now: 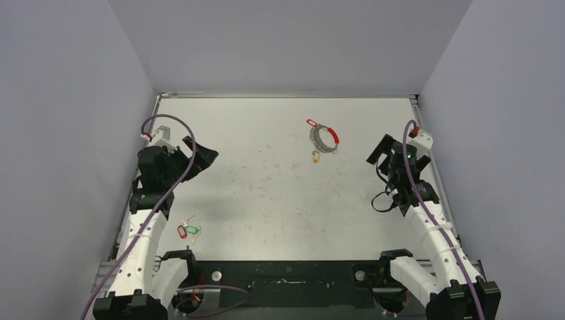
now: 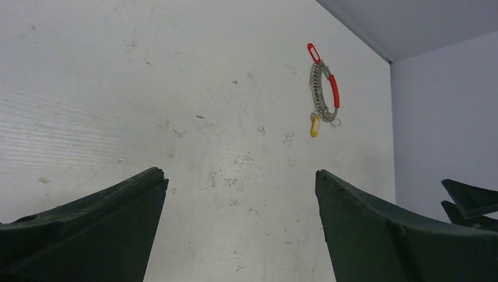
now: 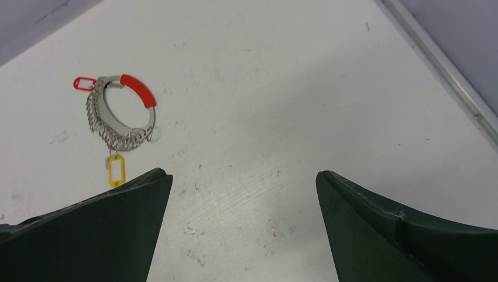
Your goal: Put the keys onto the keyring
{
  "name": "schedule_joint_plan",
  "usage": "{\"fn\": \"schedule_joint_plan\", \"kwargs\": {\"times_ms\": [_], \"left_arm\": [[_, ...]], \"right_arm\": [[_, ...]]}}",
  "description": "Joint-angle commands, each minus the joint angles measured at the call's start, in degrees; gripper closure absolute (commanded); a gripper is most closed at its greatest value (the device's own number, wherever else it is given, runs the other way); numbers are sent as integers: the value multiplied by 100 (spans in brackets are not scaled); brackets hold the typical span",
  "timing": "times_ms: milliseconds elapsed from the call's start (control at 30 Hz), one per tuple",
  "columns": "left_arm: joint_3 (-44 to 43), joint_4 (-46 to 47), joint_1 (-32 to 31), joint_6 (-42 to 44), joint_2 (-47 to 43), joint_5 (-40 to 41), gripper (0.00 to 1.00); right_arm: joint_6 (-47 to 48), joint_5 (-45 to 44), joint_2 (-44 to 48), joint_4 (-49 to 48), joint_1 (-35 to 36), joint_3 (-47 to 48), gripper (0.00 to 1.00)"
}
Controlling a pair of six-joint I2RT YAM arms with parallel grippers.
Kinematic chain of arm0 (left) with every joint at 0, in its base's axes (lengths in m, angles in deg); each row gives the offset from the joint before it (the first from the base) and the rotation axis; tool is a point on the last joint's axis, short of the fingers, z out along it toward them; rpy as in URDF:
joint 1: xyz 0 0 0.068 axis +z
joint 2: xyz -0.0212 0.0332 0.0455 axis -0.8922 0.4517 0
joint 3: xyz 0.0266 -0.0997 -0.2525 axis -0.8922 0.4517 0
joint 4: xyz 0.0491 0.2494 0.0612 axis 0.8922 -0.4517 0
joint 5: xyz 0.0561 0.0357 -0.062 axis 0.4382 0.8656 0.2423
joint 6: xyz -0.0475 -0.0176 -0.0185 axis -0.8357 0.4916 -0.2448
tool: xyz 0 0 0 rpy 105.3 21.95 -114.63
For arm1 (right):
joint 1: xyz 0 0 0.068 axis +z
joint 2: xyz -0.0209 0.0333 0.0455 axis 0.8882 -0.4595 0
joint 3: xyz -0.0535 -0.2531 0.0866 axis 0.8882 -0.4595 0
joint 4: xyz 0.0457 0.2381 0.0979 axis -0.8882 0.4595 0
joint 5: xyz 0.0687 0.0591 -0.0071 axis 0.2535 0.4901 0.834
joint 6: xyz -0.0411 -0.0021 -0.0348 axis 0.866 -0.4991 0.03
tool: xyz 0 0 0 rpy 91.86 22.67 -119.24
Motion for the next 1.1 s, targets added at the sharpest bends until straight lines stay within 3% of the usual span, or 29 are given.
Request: {"fn": "schedule_joint_plan", "kwargs": {"times_ms": [0,233,433,667,867,1067], "left_arm": [[697,1520,-32,-852,-169,-774,3],[978,1515,-664,-636,168,-123,3],[592,1017,-1073,-238,695,418,3],[650,918,-1095,-170,733,658,3],[598,712,-1087,-52,518,826,3],[657,619,-1069,-67,349,897,3]], "right_arm": [[-168,900,-576,-227,-26,84,0],[227,2030,-2571,-719,346,925,0],[785,1824,-4452,-195,1164,2667,0],[1127,1819,-6418,835,1456,4950,0],[1371,1815,-7576,1430,1482,6143,0],[1410,2060,-7719,1330,1477,5927,0]]}}
